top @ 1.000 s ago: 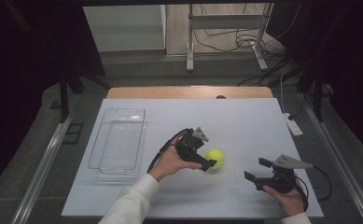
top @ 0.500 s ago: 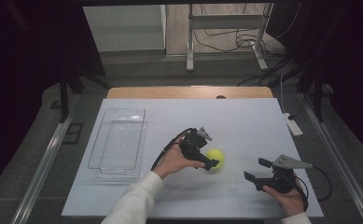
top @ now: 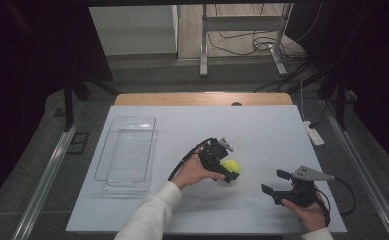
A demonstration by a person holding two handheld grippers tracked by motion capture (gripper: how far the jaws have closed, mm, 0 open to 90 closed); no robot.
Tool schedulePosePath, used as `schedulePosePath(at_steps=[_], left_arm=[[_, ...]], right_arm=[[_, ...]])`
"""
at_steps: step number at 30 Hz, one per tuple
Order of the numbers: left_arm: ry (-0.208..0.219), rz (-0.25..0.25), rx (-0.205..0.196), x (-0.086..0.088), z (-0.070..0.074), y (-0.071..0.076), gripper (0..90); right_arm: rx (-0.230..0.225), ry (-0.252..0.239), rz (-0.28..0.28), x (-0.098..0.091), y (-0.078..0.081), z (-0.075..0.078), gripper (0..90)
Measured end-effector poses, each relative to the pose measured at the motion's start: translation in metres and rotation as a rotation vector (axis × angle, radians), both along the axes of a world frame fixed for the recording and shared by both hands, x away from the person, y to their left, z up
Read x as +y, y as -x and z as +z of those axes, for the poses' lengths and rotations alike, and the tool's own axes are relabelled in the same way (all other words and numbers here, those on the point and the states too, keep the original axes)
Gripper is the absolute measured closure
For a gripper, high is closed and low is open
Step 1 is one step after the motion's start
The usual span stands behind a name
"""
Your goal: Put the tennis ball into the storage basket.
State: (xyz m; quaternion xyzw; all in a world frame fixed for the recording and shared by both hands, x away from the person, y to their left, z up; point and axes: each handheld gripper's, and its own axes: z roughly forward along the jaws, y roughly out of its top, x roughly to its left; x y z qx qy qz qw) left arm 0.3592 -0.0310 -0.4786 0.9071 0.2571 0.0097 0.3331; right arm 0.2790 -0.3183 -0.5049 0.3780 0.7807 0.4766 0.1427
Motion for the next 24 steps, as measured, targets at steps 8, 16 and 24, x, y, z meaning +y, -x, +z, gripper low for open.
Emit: schedulePosePath(at_steps=[8, 16, 24], left_arm=[[-0.023, -0.006, 0.014, -0.006, -0.007, -0.003, 3.7], [-0.069, -0.004, 0.015, -0.012, -0.014, -0.005, 8.2], [-0.074, 0.002, -0.012, -0.013, -0.014, -0.002, 25.8]], right_arm=[[0.001, 0.0, 0.001, 0.0, 0.0, 0.0, 13.1], [0.002, 0.002, 0.0, 0.0, 0.0, 0.0, 13.1], [0.002, 0.003, -0.002, -0.001, 0.0, -0.001, 13.1]])
